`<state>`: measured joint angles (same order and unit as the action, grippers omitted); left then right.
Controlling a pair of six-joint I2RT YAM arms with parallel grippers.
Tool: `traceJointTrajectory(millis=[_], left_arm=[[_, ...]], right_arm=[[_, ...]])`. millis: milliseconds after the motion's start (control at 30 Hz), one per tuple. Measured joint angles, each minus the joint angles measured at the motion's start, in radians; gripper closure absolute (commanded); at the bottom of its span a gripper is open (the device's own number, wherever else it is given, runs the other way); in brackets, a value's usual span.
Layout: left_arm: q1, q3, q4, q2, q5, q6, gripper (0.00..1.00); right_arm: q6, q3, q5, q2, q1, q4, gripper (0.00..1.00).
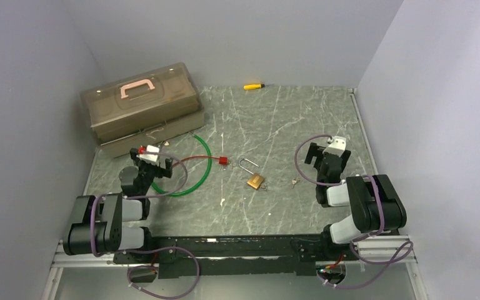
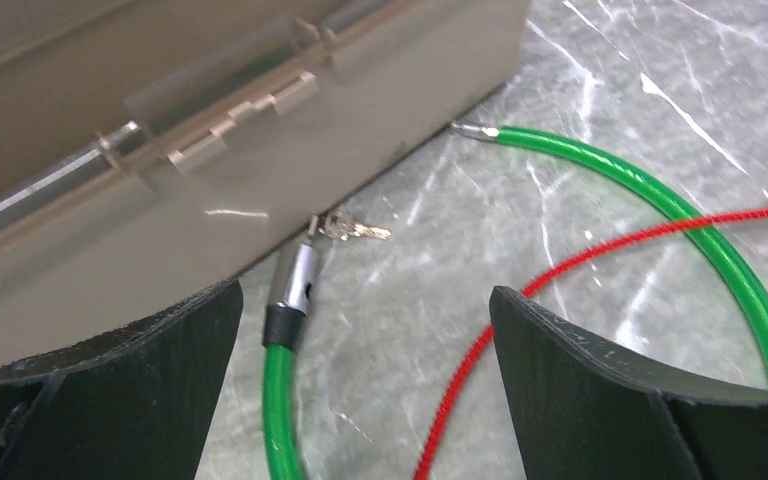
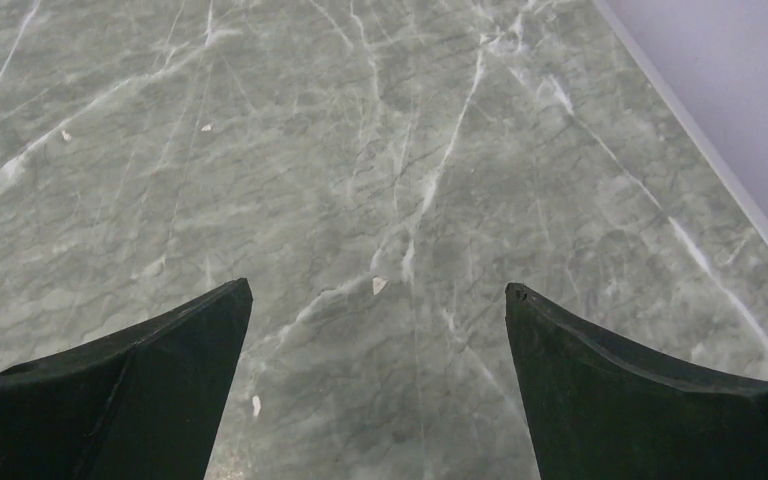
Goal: Unlock with the key
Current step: Reset both arms
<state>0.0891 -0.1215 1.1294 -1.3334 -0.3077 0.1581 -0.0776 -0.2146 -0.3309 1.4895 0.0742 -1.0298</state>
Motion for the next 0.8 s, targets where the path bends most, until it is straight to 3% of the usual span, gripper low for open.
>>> traceJointTrajectory(millis=[100, 333, 800], left_arm=[[-0.021, 0.052, 0.046, 0.001, 0.001, 0.014, 0.00], [0.006, -0.100, -0.064, -0.017, 0.052, -0.011, 0.01], [0.010, -0.096, -0.106, -0.017, 0.066, -0.022, 0.01]], right_arm=[[0.012, -0.005, 0.000, 0.000, -0.014, -0.011, 0.00], [0.018, -0.015, 0.003, 0.000, -0.028, -0.013, 0.00], [0.019, -0.015, 0.004, 0.000, -0.029, -0.018, 0.00]])
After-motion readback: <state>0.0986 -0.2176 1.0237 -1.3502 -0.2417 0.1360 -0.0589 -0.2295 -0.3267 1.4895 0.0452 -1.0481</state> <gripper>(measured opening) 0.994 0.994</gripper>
